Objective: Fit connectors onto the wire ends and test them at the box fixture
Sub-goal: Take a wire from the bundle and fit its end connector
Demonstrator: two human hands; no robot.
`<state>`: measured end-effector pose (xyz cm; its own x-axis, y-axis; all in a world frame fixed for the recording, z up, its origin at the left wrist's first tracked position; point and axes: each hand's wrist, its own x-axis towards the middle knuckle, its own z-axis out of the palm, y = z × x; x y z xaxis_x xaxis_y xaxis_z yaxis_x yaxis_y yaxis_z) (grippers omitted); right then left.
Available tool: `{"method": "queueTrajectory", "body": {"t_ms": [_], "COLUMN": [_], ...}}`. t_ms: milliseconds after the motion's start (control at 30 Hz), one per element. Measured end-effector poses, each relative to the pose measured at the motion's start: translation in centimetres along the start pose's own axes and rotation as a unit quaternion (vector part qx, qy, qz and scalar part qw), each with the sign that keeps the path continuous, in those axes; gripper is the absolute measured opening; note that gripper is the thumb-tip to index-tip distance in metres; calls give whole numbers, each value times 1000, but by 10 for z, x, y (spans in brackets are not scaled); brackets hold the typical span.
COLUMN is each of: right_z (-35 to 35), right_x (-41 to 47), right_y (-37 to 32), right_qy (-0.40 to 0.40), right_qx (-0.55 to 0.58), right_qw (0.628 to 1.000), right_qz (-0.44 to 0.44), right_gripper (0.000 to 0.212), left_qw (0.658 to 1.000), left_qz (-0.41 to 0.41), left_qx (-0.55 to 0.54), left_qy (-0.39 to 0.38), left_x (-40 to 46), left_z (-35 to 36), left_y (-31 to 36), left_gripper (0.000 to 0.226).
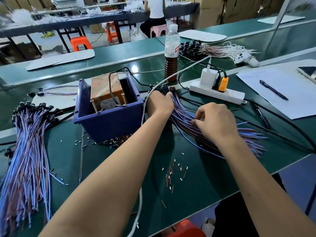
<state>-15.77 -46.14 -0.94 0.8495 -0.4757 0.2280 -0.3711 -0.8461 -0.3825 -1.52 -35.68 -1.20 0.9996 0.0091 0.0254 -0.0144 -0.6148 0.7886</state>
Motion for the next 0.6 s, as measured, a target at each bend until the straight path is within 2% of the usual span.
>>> {"method": "queueTrajectory", "body": {"t_ms": [67,167,300,367,600], "right_z": [5,8,1,-2,9], "right_x": [-1,-4,-4,-5,-33], "right_y": [1,1,-17,-39,-151], "right_qy": [5,63,171,192,177], "right_qx": [13,15,96,137,206], "right_qw": [1000,998,980,970,931], "right_qz": [4,0,-16,-57,-246], "right_gripper": [18,16,16,17,17], "left_qw": [999,985,919,903,890], "left_qz": [-17,-20,10,10,31], "left_qx": [-8,-16,3,-10,39], "left_qy": [-38,-169,-394,-430,-453], "left_x": [-4,-11,-27,-34,-66], "left_z": [-1,-8,-46,-70,-155], "left_y": [1,5,6,-5,-70], "left_gripper": [46,32,32,34,29]}}
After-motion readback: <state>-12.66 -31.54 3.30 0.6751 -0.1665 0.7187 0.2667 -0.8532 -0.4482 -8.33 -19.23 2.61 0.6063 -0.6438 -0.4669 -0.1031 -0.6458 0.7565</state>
